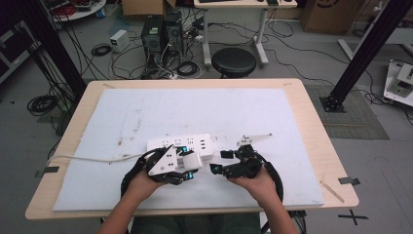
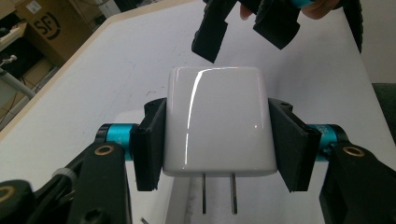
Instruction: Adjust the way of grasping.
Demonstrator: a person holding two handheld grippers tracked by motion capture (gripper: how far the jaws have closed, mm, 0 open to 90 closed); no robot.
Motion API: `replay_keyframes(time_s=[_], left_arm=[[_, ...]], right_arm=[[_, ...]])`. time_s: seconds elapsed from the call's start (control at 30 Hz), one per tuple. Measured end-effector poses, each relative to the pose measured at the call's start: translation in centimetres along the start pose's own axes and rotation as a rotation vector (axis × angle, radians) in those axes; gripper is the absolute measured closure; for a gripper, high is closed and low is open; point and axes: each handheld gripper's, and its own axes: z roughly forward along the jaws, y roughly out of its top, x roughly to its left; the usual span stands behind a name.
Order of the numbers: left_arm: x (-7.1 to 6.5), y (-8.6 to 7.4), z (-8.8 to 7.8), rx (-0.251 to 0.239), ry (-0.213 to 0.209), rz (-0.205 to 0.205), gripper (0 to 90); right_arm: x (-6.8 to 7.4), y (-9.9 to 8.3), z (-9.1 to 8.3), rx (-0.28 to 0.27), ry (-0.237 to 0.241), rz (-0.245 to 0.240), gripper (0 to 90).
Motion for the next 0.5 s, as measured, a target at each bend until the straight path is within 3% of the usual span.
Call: replay_keyframes(time_s=[0.5], left_arm=[[-1.4,1.3,1.6,-0.018,0.027,0.1,42.5]], right_arm=[[0.1,0.3,1.8,-0.01,0.14,0.092,18.5]])
